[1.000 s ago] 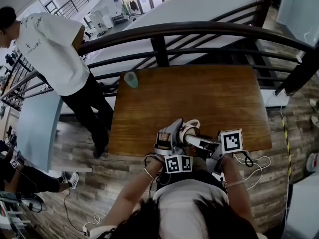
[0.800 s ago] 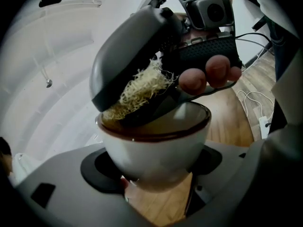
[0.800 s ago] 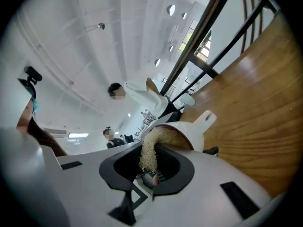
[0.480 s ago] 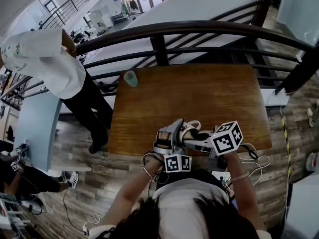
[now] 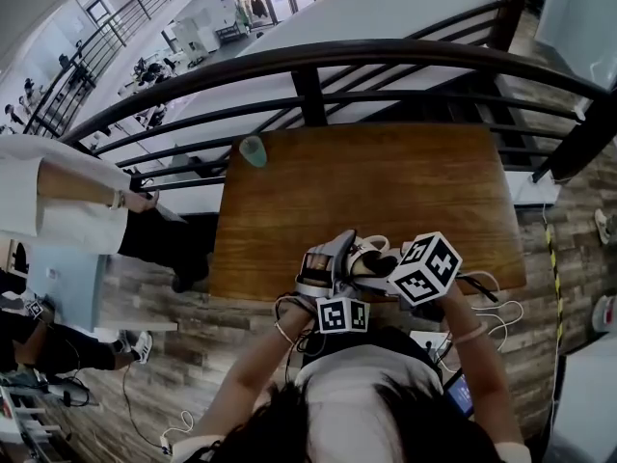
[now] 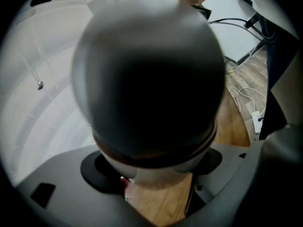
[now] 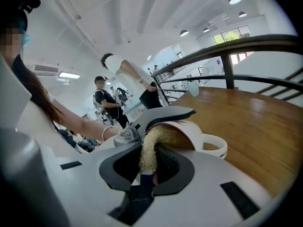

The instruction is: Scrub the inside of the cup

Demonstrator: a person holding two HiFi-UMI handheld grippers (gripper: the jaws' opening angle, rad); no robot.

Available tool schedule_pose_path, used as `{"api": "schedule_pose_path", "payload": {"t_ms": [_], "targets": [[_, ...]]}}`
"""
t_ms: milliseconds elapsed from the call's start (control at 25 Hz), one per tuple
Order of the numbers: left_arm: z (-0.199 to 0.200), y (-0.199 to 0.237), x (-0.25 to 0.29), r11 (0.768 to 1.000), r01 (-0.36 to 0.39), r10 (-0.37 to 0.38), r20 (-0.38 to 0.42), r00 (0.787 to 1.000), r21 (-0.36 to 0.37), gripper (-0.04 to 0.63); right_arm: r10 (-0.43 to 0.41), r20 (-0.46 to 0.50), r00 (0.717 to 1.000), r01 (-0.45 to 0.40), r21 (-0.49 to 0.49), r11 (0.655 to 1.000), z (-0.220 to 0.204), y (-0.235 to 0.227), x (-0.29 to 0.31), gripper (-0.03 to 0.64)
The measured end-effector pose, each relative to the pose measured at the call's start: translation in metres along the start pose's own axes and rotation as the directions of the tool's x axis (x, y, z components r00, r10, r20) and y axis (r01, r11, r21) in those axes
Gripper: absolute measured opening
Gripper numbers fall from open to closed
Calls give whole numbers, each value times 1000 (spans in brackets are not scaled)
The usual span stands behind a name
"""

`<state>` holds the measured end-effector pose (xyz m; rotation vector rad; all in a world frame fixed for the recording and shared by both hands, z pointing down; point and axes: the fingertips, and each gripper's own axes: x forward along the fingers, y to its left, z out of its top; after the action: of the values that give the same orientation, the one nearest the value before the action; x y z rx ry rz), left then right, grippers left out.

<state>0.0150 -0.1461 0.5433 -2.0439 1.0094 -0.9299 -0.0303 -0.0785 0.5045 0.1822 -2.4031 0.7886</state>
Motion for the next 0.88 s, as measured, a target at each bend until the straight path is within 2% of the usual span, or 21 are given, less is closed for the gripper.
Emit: {"api": "schedule_pose_path", "payload": {"t_ms": [200,400,680,760,880], "targets": [[1,-3,2,1000,26,-26,-6,1000,12,403,-46,-98,994,35,-113,993,-6,-1,0,74],[-1,-6,4,999,49,-48,-13,999,18,403,-109,-166,980,69,-231,971,-13,-4,2,74],[-7,-15,5,996,80,-79,-28,996,36,403,-219,-258,941,100,-407,908,-23,-5,7,74],[-9,-19,8,994,82,-81,-21,997,66,403,-241,-277,930,95,-454,886,-23,-3,7,74],[-8,-18,9,994,88,-87,-22,996,66,403,-264,-315,912,77,-499,863,-25,-1,6,75]]}}
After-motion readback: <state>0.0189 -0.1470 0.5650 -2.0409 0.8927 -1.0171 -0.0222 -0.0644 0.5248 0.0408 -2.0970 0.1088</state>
